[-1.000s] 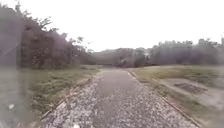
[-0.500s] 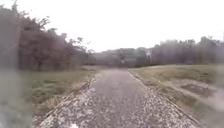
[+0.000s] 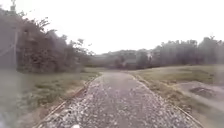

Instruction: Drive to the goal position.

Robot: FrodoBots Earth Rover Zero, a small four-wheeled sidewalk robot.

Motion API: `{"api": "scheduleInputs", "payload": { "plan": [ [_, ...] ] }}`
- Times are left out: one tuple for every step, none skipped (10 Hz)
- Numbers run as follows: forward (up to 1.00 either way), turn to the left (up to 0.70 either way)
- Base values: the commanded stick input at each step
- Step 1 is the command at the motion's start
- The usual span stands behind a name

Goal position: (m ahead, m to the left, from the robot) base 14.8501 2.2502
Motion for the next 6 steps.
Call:
{"api": "scheduleInputs", "payload": {
  "plan": [
    [0.70,0.00],
    [0.70,0.00],
    [0.70,0.00],
    [0.70,0.00],
    [0.70,0.00],
    [0.70,0.00]
  ]
}}
